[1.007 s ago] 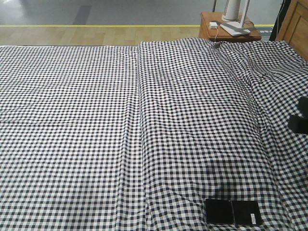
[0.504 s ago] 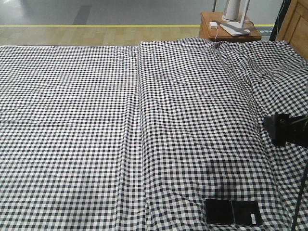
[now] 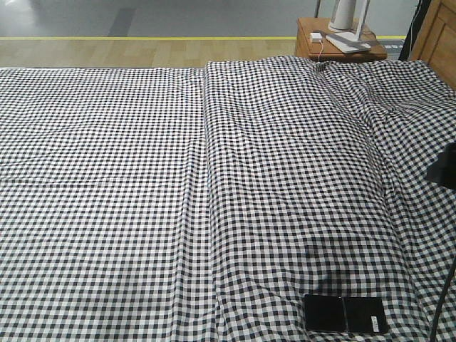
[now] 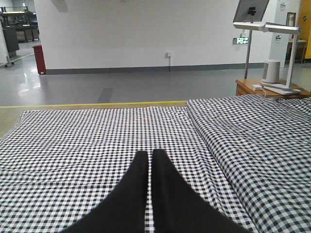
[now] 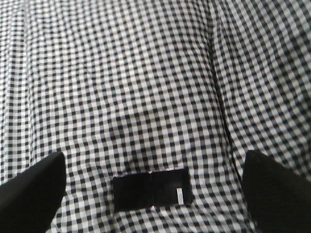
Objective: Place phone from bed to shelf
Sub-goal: 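Move the right gripper down over the black phone on the sheet, then close the right gripper on the black phone's edge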
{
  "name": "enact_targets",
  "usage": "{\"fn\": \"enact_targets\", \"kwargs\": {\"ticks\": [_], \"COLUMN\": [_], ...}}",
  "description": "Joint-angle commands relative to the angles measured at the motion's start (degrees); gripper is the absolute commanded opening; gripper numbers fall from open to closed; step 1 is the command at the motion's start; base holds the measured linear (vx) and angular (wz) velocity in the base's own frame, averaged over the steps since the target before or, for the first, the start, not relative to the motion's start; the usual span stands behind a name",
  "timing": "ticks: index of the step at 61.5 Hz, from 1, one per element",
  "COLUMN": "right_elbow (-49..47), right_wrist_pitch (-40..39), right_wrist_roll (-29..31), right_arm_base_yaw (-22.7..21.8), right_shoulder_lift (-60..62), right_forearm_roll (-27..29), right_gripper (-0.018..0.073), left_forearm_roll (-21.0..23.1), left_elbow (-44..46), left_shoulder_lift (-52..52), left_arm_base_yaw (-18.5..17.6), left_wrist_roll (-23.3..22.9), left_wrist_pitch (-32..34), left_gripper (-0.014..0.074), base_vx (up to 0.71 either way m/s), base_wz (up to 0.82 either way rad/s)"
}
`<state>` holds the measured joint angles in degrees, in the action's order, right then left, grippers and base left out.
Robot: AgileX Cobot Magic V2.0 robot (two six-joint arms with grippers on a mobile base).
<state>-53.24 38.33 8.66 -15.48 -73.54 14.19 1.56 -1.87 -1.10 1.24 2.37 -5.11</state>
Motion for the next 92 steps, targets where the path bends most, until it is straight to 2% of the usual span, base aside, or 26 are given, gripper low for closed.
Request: {"fn": "enact_targets", "kwargs": {"ticks": [1, 8, 13, 33, 42, 56, 92], "right_elbow": [-2.3, -2.3, -2.3, -2.3, -5.1, -13.4, -27.3], "right_wrist_pitch": [0.6, 1.6, 1.6, 1.7, 2.6, 8.1, 16.5], "right_wrist_roll": [11.5, 21.1, 26.4, 40.3, 42.7, 44.6, 51.6], "right_arm_base_yaw": [-5.7, -10.6, -12.3, -12.8, -12.8, -12.8, -12.8], "right_shoulder_lift": [-2.5, -8.4, -12.8, -33.4, -43.1, -56.0, -74.0], "right_forearm_roll": [10.2, 17.8, 20.6, 22.7, 22.7, 22.7, 29.2], "right_gripper": [0.0686, 0.0667, 0.0654, 0.0643, 0.0641, 0.0636, 0.0621], "left_forearm_roll": [0.6, 0.6, 0.6, 0.6, 0.6, 0.6, 0.6], "left_elbow": [1.4, 1.4, 1.4, 1.4, 1.4, 1.4, 1.4], "left_shoulder_lift": [-0.3, -0.3, -0.3, -0.3, -0.3, -0.3, -0.3], "left_arm_base_yaw": [0.2, 0.2, 0.2, 0.2, 0.2, 0.2, 0.2], "left_wrist_roll": [-0.5, -0.5, -0.5, -0.5, -0.5, -0.5, -0.5], "left_wrist_pitch": [4.2, 4.2, 4.2, 4.2, 4.2, 4.2, 4.2], "left_gripper": [0.0001, 0.0001, 0.0001, 0.0001, 0.0001, 0.0001, 0.0001], "base_vx": [0.0, 0.0, 0.0, 0.0, 0.0, 0.0, 0.0], "base_wz": [0.0, 0.0, 0.0, 0.0, 0.0, 0.0, 0.0]}}
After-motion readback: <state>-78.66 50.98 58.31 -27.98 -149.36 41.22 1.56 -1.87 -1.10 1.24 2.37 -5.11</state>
